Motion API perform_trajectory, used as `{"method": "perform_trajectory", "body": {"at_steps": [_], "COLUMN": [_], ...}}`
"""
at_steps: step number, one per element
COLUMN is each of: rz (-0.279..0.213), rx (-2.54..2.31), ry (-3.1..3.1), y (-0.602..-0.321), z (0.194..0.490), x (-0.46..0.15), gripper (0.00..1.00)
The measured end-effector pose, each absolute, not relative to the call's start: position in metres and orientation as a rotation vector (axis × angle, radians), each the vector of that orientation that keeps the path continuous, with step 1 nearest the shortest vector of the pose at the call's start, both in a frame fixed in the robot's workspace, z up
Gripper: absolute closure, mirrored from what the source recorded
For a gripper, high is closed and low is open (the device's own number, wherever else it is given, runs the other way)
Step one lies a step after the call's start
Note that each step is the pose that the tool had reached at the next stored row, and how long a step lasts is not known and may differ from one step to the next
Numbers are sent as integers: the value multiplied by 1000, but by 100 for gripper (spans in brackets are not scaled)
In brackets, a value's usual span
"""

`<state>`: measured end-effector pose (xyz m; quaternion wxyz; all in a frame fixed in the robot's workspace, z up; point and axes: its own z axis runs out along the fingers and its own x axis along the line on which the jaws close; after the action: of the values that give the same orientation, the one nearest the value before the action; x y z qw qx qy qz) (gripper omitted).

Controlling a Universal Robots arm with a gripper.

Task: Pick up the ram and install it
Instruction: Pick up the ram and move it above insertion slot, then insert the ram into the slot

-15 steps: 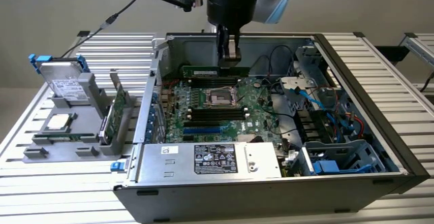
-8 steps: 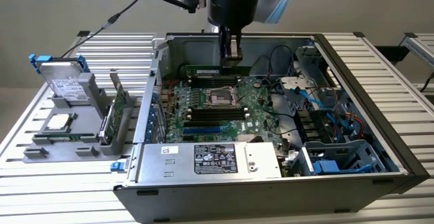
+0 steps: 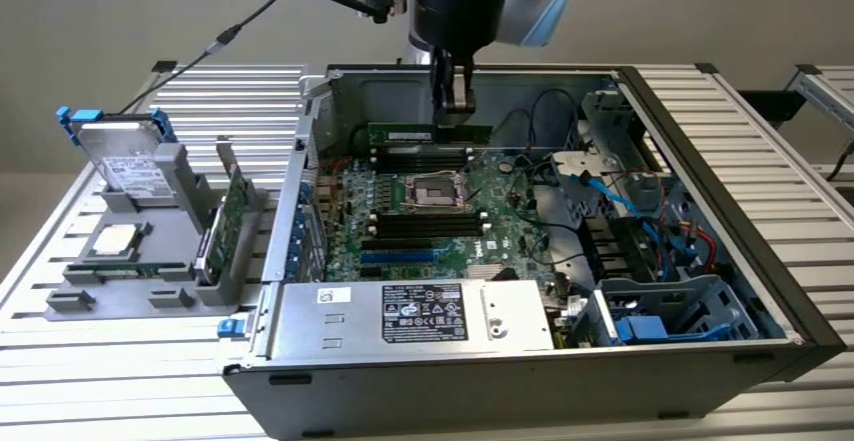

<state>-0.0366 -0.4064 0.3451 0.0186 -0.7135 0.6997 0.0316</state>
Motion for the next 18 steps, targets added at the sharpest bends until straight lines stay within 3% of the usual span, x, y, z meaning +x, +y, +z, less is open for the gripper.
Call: {"method": "perform_trajectory", "body": {"at_steps": [16,18], "rz": [98,97], "rx": [-2215,-2216], "ry": [2173,2173], "y": [-406,-402], "z": [345,332], "x": [-37,-36], "gripper": [86,86]}}
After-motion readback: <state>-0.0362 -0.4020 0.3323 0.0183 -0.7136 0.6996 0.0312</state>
